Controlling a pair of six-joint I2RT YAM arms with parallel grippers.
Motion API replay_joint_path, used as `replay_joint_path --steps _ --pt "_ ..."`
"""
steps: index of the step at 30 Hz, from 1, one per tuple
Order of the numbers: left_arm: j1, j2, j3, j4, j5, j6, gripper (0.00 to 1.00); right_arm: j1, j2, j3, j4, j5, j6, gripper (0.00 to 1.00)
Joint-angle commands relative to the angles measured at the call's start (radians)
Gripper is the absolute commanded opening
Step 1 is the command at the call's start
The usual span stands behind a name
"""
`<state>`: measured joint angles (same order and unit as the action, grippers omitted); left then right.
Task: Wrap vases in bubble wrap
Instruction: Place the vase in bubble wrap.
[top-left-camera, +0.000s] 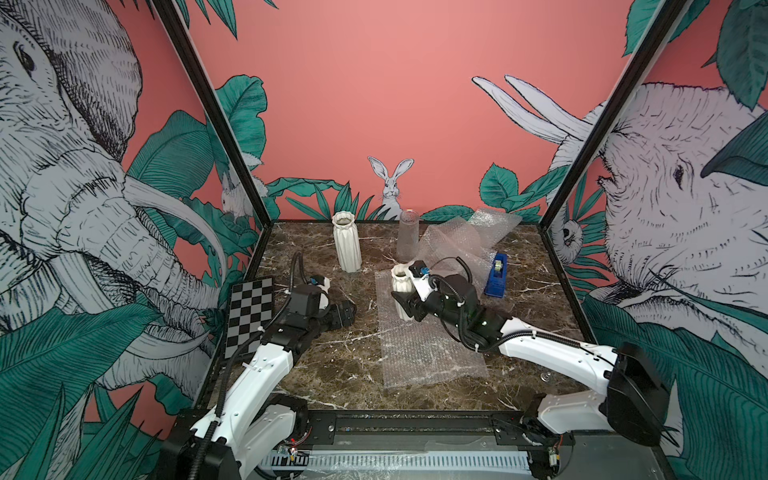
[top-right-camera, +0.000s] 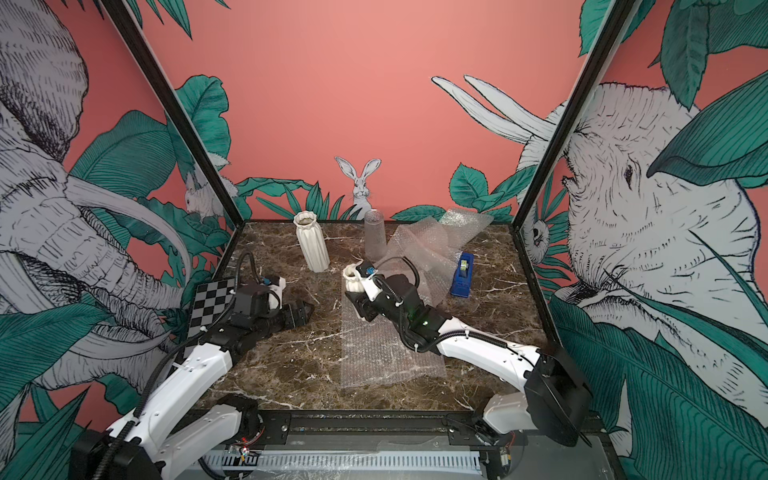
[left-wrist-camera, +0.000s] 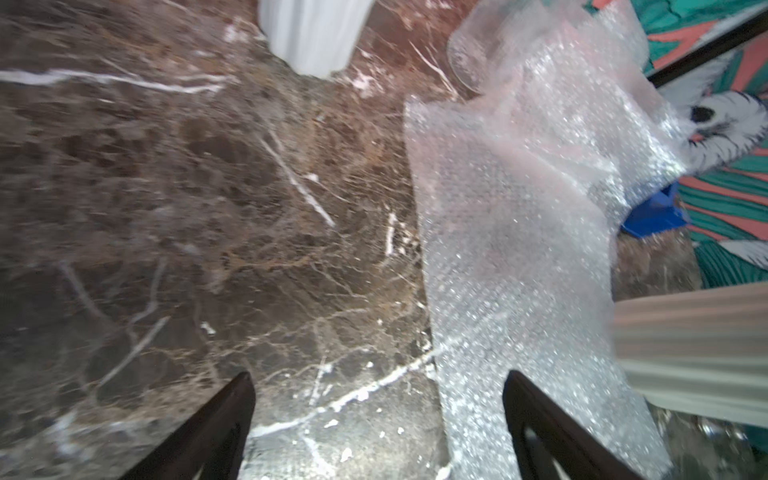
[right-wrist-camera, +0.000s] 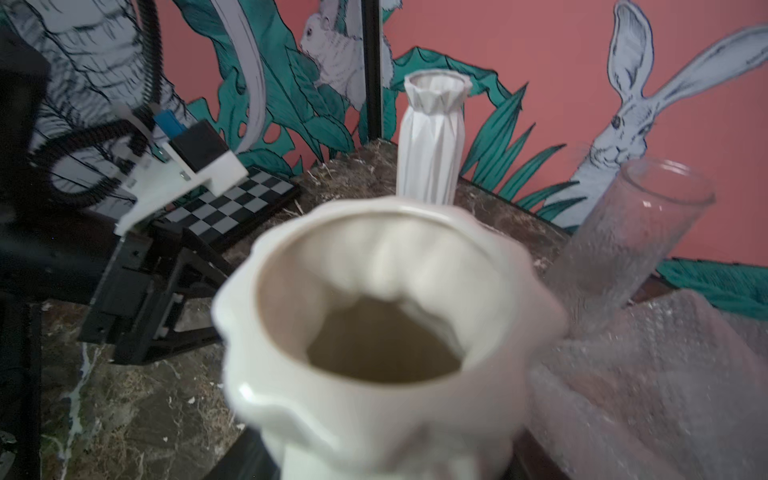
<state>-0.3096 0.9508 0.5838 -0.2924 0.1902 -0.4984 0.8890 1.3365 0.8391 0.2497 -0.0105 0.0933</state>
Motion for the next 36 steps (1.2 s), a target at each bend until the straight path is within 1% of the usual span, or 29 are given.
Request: replay_joint_path --steps 1,4,7,10,13,18,21,23,26,29,31,33,36 --pt "-0.014 0.015 -0.017 0.086 -0.021 -0.061 0.94 -0.004 -0.031 -0.083 -0.008 0.056 0.103 0.35" --pt "-0.037 0.056 0.001 0.096 -0.007 -0.054 0.93 -0.005 -0.04 -0.17 0.092 0.04 0.17 0.35" --pt "-0.054 0.09 0.017 0.087 -0.002 -0.039 0.93 -0.004 0.004 -0.179 0.118 0.062 0.188 0.34" --pt "-0.054 0.089 0.016 0.089 -0.008 -0.038 0.94 -0.004 0.06 -0.205 0.217 0.053 0.222 0.33" --pt "-0.055 0.077 0.007 0.086 -0.03 -0.039 0.94 0.007 0.13 -0.188 0.276 0.022 0.248 0.31" --pt "-0.054 0.076 -0.007 0.09 -0.047 -0.039 0.95 0.04 0.231 -0.127 0.361 0.017 0.232 0.3" --pt "-0.055 0.077 -0.006 0.081 -0.056 -0.033 0.95 0.043 0.257 -0.08 0.372 0.022 0.218 0.29" --pt "-0.054 0.077 -0.003 0.074 -0.059 -0.027 0.95 0.044 0.257 -0.056 0.355 0.046 0.202 0.29" --pt "-0.055 0.074 -0.004 0.067 -0.066 -0.026 0.96 0.045 0.254 -0.03 0.323 0.038 0.172 0.29" --pt "-0.055 0.074 -0.003 0.065 -0.059 -0.025 0.96 0.048 0.179 -0.031 0.248 0.051 0.156 0.29" --pt "-0.055 0.074 -0.001 0.063 -0.05 -0.028 0.96 0.051 0.101 -0.038 0.145 0.075 0.139 0.29" --pt "-0.056 0.071 -0.002 0.063 -0.043 -0.029 0.95 0.055 0.028 -0.029 -0.01 0.098 0.108 0.29" --pt "-0.056 0.061 -0.005 0.061 -0.047 -0.029 0.95 0.072 -0.042 0.0 -0.239 0.13 0.059 0.29"
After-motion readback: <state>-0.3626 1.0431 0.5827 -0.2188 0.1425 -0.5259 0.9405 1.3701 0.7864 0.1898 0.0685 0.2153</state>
